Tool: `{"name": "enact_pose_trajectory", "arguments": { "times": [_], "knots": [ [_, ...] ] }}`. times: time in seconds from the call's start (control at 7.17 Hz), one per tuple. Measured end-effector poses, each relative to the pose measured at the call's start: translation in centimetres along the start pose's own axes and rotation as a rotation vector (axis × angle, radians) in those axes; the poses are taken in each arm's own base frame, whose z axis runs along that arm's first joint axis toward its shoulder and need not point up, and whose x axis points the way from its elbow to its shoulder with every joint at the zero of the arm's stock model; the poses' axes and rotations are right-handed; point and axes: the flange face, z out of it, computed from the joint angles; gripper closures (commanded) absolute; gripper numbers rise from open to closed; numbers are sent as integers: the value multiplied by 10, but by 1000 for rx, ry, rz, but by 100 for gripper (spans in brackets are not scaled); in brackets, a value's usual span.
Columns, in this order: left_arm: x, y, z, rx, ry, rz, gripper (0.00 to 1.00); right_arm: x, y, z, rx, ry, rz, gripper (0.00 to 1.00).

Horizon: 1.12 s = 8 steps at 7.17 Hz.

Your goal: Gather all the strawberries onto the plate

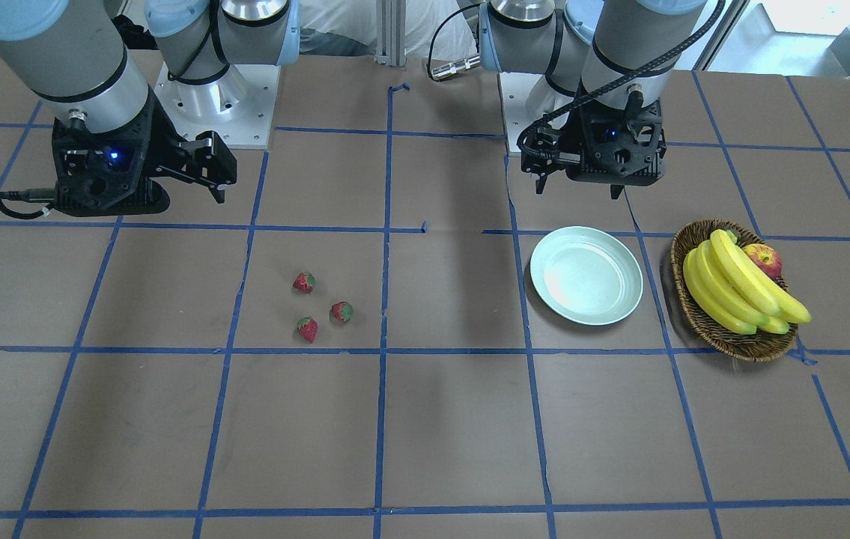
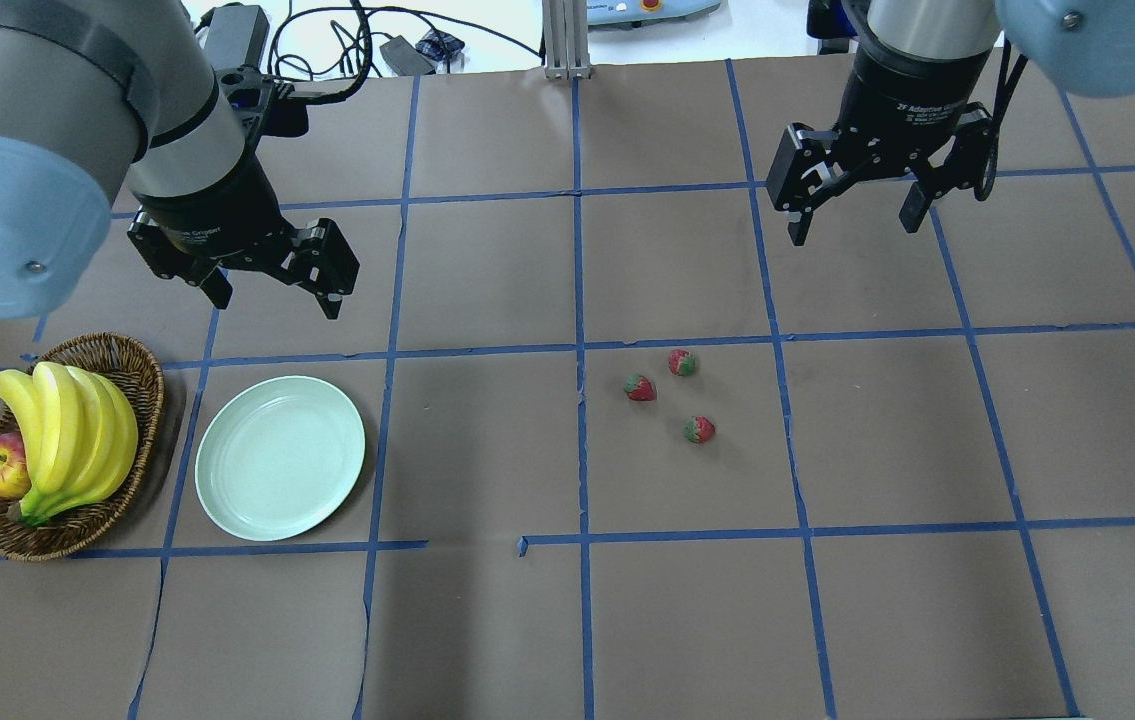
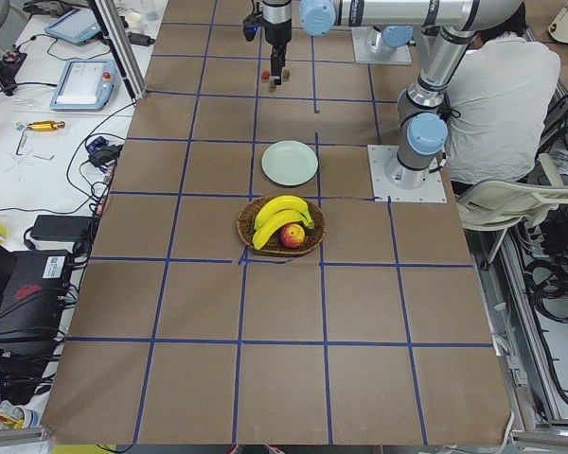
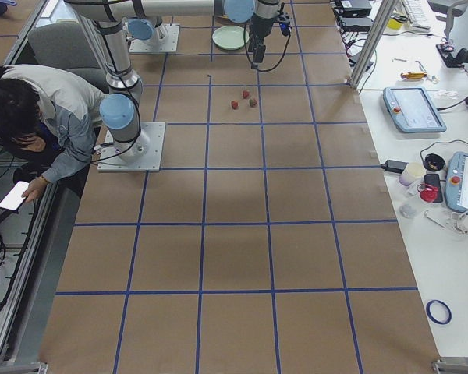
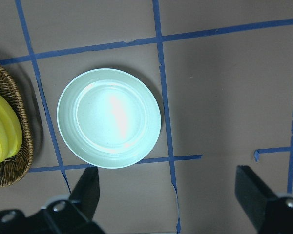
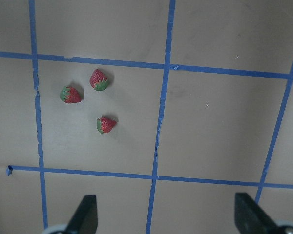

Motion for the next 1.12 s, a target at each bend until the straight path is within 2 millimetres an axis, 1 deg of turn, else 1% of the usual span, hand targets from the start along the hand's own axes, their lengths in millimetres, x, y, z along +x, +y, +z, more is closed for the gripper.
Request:
{"name": "enact_pose_trajectory", "arguments": {
  "times": [0.28,0.42,0.56,0.7,0.84,1.12],
  "knots": [
    [0,0,0,0,0,0,0,0,0,1,-3,-1,1,0],
    [0,0,0,-1,0,0,0,-1,0,4,-10,-3,1,0],
    [0,0,0,-1,1,0,0,-4,-3,12,-17,-3,-5,0],
    [0,0,0,-1,1,0,0,-11,-10,26,-18,-1,-18,0],
    [0,0,0,-1,0,0,0,-21,-20,48,-20,2,-38,0],
    [0,0,0,-2,-4,1,0,-42,-33,101,-13,8,-77,0]
  ]
}}
